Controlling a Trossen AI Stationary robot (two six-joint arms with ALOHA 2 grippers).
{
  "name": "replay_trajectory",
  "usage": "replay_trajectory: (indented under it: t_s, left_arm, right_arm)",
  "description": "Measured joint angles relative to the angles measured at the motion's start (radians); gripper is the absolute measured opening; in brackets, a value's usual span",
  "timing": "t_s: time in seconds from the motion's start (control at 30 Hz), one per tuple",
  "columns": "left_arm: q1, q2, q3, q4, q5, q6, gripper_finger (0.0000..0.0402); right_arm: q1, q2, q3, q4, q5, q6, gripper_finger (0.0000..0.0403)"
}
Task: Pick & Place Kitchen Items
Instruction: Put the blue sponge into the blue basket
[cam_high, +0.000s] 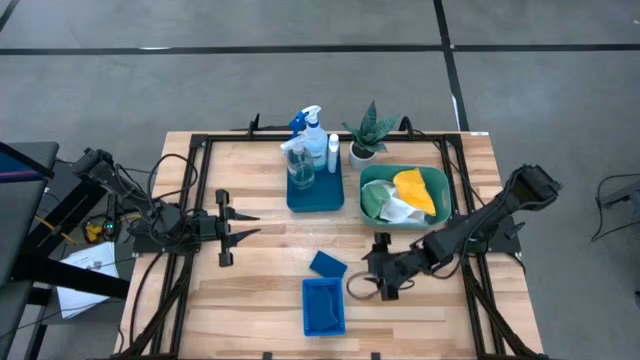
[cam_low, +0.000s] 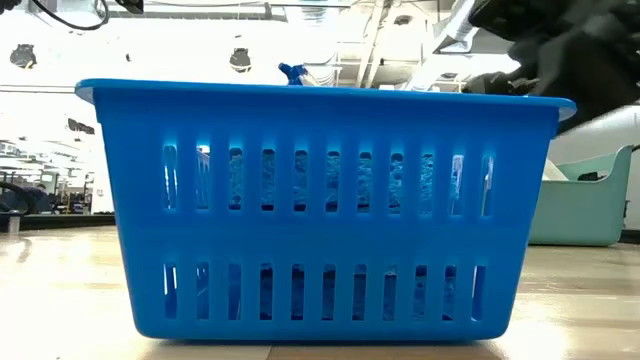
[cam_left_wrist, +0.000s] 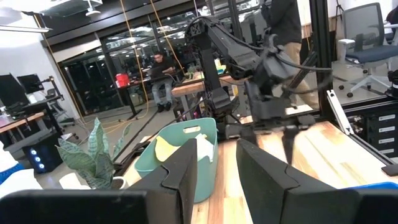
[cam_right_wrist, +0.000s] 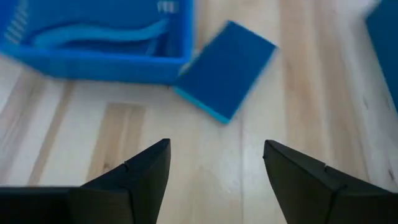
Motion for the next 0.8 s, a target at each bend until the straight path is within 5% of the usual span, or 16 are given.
replay_trajectory:
  t_s: [0.27,0.57,0.8]
  left_arm:
    - [0.000,0.000,0.000,0.001,0.000,0.000,0.0108]
    - [0.000,0.000,0.000,0.000,0.000,0.000,0.0108]
    - [0.000,0.000,0.000,0.000,0.000,0.000,0.0108]
  right_arm:
    - [-0.009,0.174,0.070,0.100,0.032,-0.266,0.0244]
    - [-0.085,0.292,0.120,0.160,-0.139,-0.315,0.0204]
    - [-0.107,0.312,0.118,0.170,-0.149,-0.320,0.0171]
